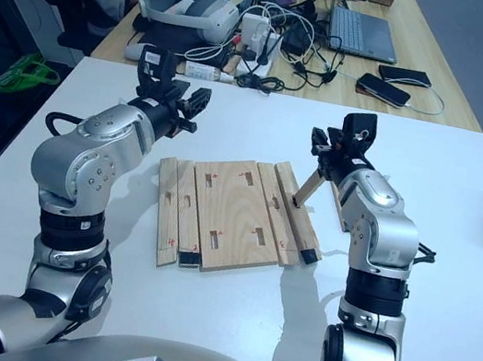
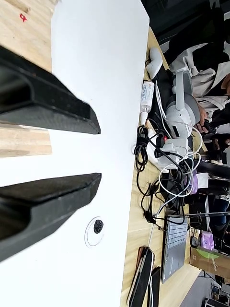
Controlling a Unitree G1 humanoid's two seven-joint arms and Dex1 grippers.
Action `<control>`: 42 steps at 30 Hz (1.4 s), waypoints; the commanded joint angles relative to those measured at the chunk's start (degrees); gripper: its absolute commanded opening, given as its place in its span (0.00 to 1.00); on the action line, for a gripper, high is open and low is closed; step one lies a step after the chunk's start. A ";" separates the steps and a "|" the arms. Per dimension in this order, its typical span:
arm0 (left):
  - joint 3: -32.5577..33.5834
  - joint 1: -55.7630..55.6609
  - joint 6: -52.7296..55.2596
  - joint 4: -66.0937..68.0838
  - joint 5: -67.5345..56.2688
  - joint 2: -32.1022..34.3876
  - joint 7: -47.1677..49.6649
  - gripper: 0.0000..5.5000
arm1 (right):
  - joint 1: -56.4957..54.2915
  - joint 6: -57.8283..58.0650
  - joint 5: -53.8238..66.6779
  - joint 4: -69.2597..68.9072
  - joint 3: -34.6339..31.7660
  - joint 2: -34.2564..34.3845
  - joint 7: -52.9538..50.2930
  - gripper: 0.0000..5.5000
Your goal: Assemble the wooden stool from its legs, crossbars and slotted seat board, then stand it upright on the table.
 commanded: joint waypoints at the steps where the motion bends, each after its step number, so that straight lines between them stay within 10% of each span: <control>1: -0.43 0.10 -0.40 0.19 0.16 -0.52 0.45 0.41 | 0.53 0.68 0.70 2.33 -0.39 2.07 -0.17 0.27; 10: -0.63 0.16 -0.45 -0.07 -0.18 -0.32 0.04 0.41 | -20.82 -7.35 20.92 8.83 -27.02 3.38 -8.40 0.27; 18: -1.62 0.79 -0.29 -0.42 0.12 -0.17 -0.07 0.41 | -6.37 -0.02 7.45 18.91 -14.07 -0.55 -9.95 0.27; 26: -2.11 0.84 -0.08 -0.71 -0.03 -0.01 -0.21 0.41 | 1.63 18.33 24.16 -15.75 4.82 0.00 9.60 0.27; 33: -2.48 0.99 0.05 -0.71 -0.11 -0.17 -0.23 0.41 | -3.07 12.95 11.39 -9.69 4.91 -3.82 0.98 0.27; 42: -2.26 2.47 1.26 -2.33 -0.21 0.42 -0.35 0.41 | 5.50 40.20 13.23 -24.80 2.07 -6.08 -2.27 0.36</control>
